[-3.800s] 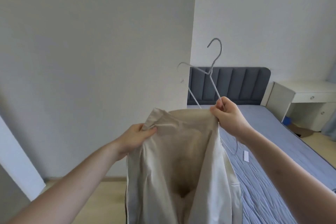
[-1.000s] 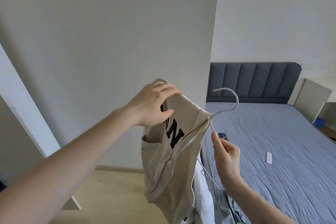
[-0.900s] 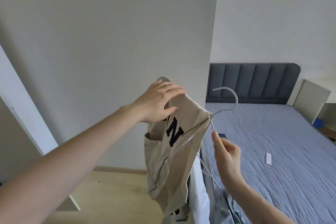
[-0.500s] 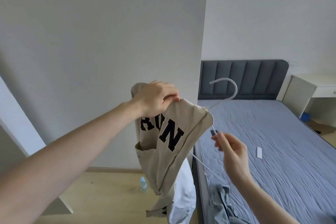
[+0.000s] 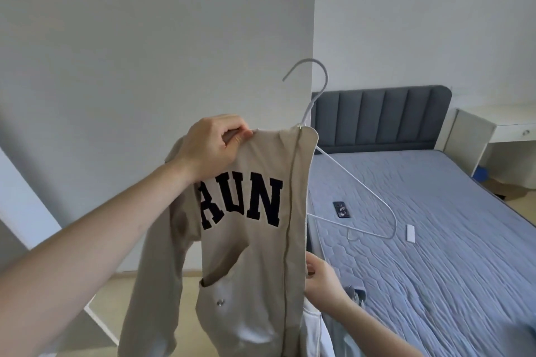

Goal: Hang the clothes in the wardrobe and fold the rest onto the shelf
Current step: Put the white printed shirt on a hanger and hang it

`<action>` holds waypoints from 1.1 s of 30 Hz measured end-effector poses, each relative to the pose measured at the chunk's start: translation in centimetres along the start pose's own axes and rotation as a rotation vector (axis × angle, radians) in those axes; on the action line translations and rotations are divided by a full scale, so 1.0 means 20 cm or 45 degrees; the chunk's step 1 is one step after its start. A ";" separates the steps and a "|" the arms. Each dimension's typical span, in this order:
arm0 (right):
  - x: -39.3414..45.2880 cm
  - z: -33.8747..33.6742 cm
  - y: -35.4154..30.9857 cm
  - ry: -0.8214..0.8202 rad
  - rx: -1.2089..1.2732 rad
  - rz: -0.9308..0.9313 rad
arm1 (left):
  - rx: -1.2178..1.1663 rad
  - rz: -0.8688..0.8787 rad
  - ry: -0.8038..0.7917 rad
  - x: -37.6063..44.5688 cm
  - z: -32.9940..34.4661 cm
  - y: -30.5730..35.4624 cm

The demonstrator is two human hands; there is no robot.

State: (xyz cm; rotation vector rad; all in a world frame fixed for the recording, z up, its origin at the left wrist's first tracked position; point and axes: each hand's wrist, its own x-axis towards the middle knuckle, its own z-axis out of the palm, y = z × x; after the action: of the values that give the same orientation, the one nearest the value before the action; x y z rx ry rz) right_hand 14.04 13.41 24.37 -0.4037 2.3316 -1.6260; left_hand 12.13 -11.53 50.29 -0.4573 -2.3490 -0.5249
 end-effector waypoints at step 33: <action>-0.16 -0.44 -1.19 -0.322 -0.077 -0.373 | 0.080 -0.386 0.155 -0.16 0.01 -0.17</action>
State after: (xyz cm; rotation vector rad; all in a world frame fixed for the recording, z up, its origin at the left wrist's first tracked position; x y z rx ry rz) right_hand 15.48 14.39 49.89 -0.9447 2.2128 -1.5199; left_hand 12.74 -14.94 47.17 -0.0364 -2.3202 -0.5982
